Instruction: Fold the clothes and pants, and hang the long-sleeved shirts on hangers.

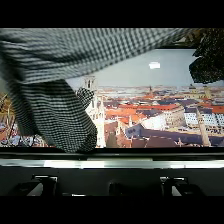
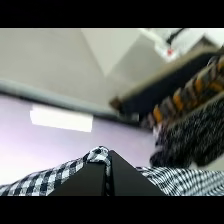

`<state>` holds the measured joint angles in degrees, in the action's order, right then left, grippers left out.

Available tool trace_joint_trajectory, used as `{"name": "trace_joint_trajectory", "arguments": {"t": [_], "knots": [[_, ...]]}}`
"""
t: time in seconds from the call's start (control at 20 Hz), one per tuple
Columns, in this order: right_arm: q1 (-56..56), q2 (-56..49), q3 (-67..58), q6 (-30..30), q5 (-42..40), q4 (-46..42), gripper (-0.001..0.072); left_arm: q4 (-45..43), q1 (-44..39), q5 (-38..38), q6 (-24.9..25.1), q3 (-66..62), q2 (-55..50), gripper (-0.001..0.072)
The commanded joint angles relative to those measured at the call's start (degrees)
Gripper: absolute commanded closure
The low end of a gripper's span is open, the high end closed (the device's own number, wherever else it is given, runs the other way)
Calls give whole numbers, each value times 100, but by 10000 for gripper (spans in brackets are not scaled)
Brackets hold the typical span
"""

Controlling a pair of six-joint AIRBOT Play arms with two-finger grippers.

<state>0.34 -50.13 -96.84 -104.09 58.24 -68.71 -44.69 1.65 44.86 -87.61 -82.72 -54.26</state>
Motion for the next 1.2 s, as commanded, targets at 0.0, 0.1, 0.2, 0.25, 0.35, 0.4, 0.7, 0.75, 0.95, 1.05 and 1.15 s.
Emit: {"name": "trace_joint_trajectory", "arguments": {"t": [0.0, 0.1, 0.2, 0.25, 0.35, 0.4, 0.7, 0.75, 0.95, 1.05, 1.15], "knots": [[-2, -1150, -9, -15, 190, -439, 680, -11, -769, -136, 234, 17, -1558, 684], [-2, -1755, -9, -33, 282, -944, 680, -11, -1115, -409, 236, 15, -2448, 684], [-2, -2258, -2, -190, 544, -1537, 680, 50, -1353, -616, 234, 7, -3213, 684], [-2, -2468, -2, -245, 723, -1786, 680, 184, -1432, -673, 234, 7, -3534, 684], [-2, -2833, -2, -310, 1032, -2083, 680, 455, -1471, -691, 234, 7, -3958, 680], [-2, -2983, -2, -310, 1097, -2092, 680, 588, -1451, -686, 234, 7, -4098, 667], [247, -3285, 9, -354, 1200, -1915, 680, 741, -610, -61, 212, 7, -3683, 93], [293, -3283, 9, -352, 1294, -1921, 680, 741, -284, 184, 205, 7, -3473, 94], [308, -3283, 9, -170, 1773, -2015, 680, 273, 1169, 1335, 151, 223, -2496, 93], [308, -3283, 9, 61, 1884, -2059, 680, -216, 1832, 1674, 157, 894, -1856, 94], [308, -3285, 9, 131, 1930, -2076, 679, -352, 2393, 1707, 334, 1985, -1211, 94]]}}
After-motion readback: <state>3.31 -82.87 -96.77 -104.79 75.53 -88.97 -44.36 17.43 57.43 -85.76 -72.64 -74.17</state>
